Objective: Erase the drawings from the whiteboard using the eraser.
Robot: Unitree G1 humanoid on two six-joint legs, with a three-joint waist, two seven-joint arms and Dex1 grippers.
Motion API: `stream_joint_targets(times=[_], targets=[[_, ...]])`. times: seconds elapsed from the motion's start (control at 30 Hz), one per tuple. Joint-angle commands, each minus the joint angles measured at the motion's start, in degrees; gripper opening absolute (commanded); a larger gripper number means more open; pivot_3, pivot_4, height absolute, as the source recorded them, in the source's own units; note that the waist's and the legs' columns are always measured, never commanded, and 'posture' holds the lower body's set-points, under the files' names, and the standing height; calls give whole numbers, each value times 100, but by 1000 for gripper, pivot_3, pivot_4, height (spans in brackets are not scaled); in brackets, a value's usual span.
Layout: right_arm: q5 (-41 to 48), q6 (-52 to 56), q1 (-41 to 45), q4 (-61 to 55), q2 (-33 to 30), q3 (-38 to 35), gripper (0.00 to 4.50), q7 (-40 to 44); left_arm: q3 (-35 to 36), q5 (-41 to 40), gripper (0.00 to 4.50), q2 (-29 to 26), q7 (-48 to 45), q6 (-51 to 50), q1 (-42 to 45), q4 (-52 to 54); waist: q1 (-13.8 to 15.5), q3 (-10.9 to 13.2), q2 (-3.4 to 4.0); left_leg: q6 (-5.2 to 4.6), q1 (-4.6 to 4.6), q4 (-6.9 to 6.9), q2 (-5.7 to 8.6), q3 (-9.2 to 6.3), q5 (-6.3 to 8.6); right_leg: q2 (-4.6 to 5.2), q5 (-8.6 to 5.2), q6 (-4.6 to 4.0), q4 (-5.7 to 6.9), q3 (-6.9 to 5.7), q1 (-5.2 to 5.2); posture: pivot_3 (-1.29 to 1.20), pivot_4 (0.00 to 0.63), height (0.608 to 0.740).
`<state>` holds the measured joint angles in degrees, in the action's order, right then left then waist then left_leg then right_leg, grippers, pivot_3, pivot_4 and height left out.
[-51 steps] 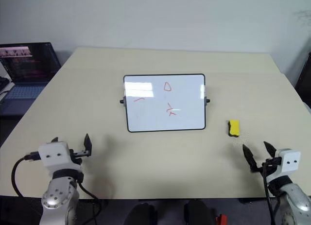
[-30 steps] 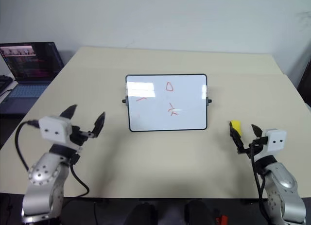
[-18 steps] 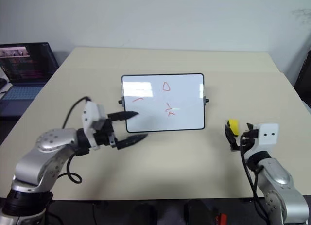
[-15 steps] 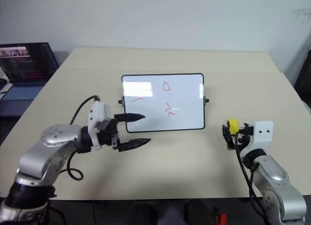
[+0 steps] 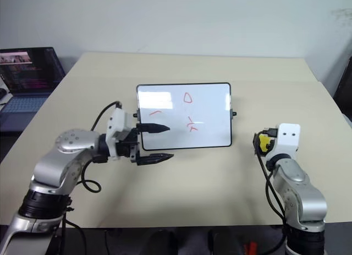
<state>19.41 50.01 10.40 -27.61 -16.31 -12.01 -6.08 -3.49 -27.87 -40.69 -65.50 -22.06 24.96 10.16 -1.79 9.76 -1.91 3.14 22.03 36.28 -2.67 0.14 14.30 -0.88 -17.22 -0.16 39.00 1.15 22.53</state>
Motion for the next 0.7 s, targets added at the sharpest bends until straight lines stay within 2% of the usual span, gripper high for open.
stream_joint_targets(times=[0.03, 0.7], targets=[[-130, -63, 144, 202, 11, 86, 4452, 117, 43, -23, 4500, 7, -3, 35, 31, 257, -2, 0, 0, 0, 0, 0, 0, 1, 0, 0, 0, 0, -1, 0, 0, 0, 150, 740], [-457, -630, 618, 1542, -23, -120, 4452, 588, 156, 11, 4500, -48, 187, 23, -180, 333, -3, 0, 0, 0, 11, -1, -1, 3, 0, 1, 1, -1, 2, 3, 12, 0, 150, 740]])
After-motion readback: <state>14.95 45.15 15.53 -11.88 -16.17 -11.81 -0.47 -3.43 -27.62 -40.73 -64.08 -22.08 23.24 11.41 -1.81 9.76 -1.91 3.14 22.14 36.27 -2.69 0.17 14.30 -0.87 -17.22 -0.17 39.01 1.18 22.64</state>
